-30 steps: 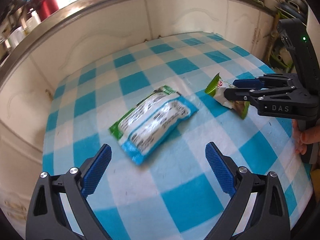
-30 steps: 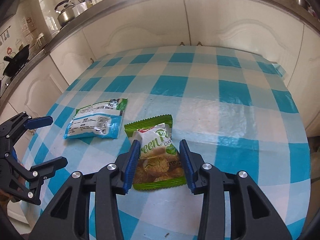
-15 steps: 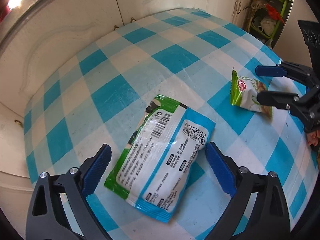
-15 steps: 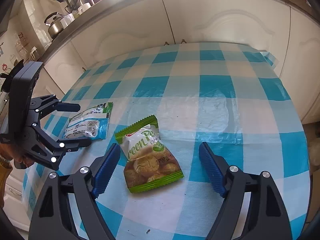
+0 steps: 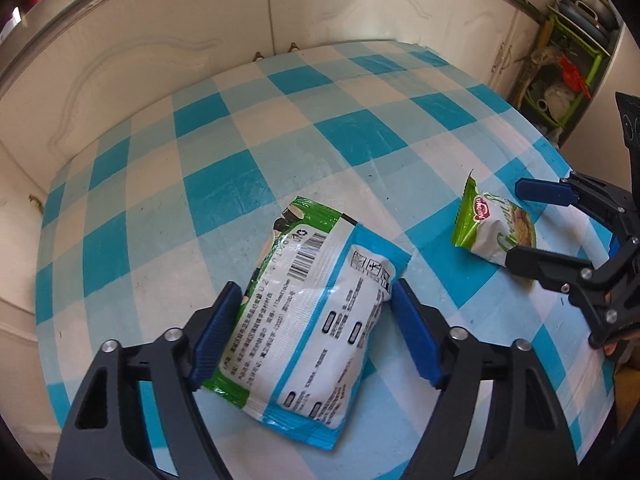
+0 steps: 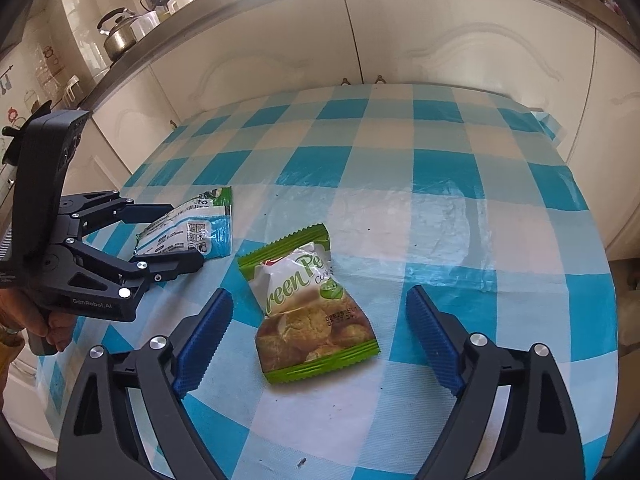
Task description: Collect trash
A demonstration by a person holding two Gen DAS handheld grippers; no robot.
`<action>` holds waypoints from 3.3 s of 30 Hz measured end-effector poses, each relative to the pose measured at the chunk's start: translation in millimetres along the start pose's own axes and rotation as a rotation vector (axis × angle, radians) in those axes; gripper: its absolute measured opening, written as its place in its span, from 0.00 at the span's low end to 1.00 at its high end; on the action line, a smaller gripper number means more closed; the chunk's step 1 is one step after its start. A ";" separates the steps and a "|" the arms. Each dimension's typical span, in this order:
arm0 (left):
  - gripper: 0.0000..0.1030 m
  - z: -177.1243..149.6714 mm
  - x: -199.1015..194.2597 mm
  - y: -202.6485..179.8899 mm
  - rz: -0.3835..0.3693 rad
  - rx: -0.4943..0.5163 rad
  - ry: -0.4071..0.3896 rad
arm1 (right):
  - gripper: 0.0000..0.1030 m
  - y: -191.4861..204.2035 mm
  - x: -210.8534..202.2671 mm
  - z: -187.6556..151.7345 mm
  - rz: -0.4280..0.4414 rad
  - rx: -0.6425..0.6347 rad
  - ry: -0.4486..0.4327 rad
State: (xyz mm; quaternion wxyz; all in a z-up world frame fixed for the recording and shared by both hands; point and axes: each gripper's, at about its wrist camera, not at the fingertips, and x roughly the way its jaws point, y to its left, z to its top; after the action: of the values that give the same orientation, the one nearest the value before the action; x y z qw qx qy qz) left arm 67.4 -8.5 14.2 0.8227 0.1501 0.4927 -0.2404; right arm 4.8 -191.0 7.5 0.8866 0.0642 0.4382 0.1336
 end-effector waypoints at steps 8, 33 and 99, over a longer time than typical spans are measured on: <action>0.58 -9.5 -10.3 -10.8 0.029 -0.098 -0.017 | 0.68 6.3 1.3 -1.5 -0.046 -0.043 0.007; 0.57 -88.2 -61.2 8.5 -0.008 -0.498 -0.150 | 0.35 -1.7 -5.7 -7.7 0.010 -0.009 0.014; 0.58 -132.0 -100.7 41.2 -0.104 -0.606 -0.291 | 0.39 72.7 -39.2 -5.2 -0.063 -0.078 -0.162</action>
State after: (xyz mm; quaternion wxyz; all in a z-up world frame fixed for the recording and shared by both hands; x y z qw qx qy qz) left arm -47.9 114.9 41.6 0.8782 -0.1625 0.4263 -0.1438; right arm -35.3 -133.0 50.9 0.9246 0.0262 0.3616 0.1172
